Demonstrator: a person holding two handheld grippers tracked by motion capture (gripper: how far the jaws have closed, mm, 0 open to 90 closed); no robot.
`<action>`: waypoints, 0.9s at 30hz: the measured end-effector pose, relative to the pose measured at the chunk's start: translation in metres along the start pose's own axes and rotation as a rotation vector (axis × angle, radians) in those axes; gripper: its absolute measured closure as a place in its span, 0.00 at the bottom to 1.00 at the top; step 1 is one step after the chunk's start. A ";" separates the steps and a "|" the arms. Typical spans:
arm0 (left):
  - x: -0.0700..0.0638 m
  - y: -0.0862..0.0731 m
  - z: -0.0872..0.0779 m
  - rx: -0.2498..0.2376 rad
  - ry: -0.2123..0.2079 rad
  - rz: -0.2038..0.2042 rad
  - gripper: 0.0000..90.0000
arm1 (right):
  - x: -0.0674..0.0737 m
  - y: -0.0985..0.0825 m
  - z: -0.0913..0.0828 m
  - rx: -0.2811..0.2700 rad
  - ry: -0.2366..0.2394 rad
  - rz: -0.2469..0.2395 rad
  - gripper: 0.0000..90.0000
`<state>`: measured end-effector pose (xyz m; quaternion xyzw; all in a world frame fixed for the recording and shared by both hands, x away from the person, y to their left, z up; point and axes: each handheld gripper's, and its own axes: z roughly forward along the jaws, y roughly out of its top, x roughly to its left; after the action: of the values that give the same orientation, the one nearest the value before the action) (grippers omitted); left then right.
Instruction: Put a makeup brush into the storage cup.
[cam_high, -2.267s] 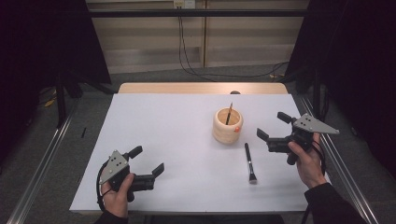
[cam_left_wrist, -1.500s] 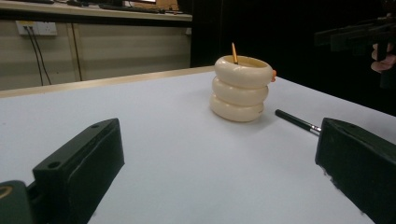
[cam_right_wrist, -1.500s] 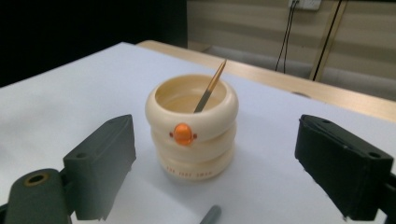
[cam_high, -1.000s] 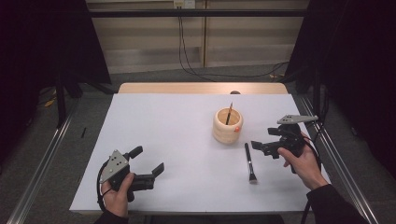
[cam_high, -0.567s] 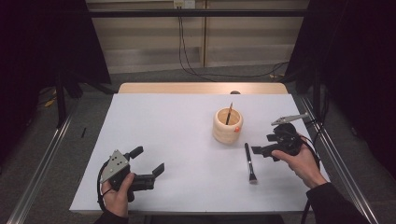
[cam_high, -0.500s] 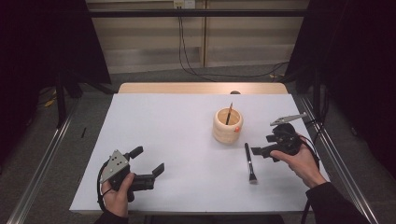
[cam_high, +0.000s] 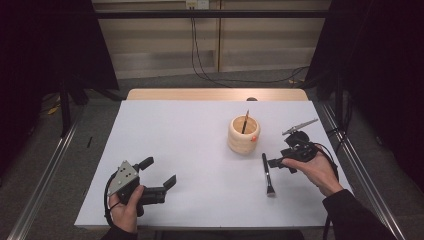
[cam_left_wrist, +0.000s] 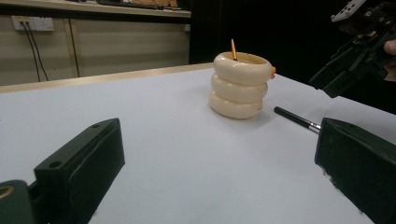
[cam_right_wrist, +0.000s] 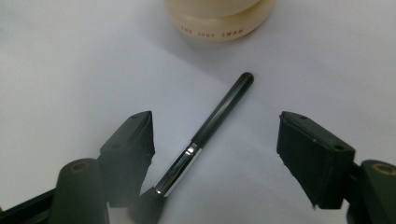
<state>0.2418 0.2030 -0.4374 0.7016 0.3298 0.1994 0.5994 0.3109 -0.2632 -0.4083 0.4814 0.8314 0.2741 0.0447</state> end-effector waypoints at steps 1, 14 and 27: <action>-0.001 0.000 0.000 0.002 0.008 -0.004 0.02 | 0.001 0.001 0.000 0.020 0.001 0.011 0.33; -0.001 0.000 0.001 0.005 0.002 -0.007 0.01 | 0.003 0.012 0.013 0.157 -0.001 0.023 0.47; -0.001 0.000 0.001 0.010 0.002 -0.002 0.01 | 0.006 0.007 0.033 0.270 0.006 0.016 0.65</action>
<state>0.2419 0.2016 -0.4375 0.7039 0.3322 0.1979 0.5958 0.3240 -0.2416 -0.4316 0.4890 0.8568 0.1614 -0.0251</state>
